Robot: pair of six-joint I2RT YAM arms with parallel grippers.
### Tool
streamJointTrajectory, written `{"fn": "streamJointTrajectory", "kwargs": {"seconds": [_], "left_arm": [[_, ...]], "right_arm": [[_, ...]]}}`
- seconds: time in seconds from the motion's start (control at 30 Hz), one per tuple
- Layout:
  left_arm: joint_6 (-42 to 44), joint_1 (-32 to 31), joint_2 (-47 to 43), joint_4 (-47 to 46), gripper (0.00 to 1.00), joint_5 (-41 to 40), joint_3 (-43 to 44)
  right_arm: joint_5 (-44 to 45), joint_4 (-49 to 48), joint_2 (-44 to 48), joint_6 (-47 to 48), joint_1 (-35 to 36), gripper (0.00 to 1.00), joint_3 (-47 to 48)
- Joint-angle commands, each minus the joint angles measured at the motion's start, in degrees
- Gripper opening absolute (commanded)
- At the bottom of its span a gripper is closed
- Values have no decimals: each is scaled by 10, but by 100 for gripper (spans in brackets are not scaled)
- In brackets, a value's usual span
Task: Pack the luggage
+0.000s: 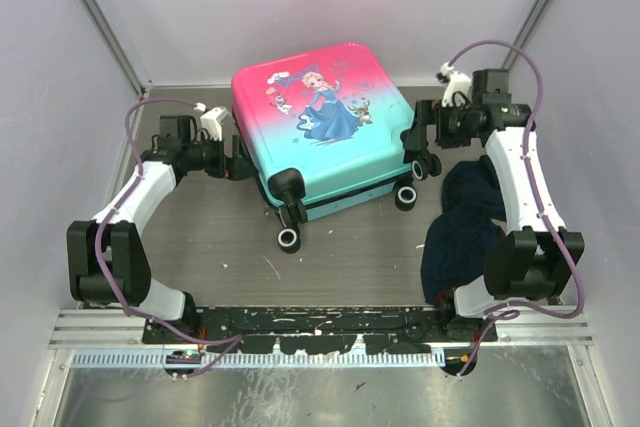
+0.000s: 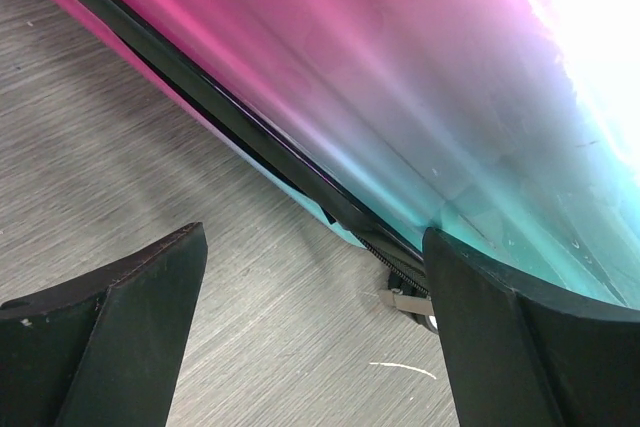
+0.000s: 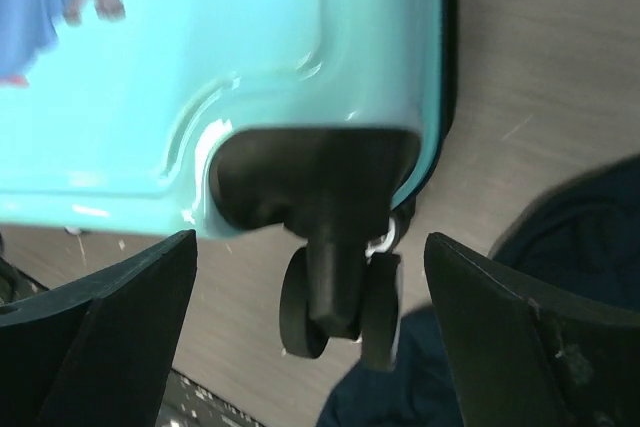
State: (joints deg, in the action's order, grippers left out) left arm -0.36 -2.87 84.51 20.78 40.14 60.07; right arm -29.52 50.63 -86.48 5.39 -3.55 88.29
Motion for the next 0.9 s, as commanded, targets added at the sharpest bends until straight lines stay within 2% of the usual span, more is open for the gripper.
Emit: {"fn": "streamJointTrajectory", "kwargs": {"seconds": [0.0,0.1,0.2,0.27,0.37,0.43,0.57,0.67,0.77,0.8,0.87], "left_arm": [[-22,-5,-22,-39,90,13,-7],[-21,-6,-29,-40,89,22,-15],[17,-31,-51,-27,85,33,-32],[68,-74,-68,-7,82,26,-43],[96,-144,-84,0,78,22,-56],[102,-175,-90,14,78,25,-53],[124,-175,-133,70,78,64,-42],[124,-133,-186,84,81,87,-41],[75,-47,-189,52,81,96,-22],[54,-18,-178,36,82,89,-8],[-5,36,-145,1,84,58,21]], "right_arm": [[86,30,23,49,45,99,-37],[120,14,15,64,85,92,-54],[146,-2,0,83,103,71,-52],[164,-10,-15,107,102,56,-39],[161,-14,-38,170,86,37,-11],[143,-15,-56,230,67,28,15],[102,-8,-113,328,19,5,91],[62,-7,-162,385,-16,1,138],[30,-14,-202,427,-43,1,182],[23,-13,-213,431,-49,5,199],[14,-11,-229,413,-52,28,227]]}}
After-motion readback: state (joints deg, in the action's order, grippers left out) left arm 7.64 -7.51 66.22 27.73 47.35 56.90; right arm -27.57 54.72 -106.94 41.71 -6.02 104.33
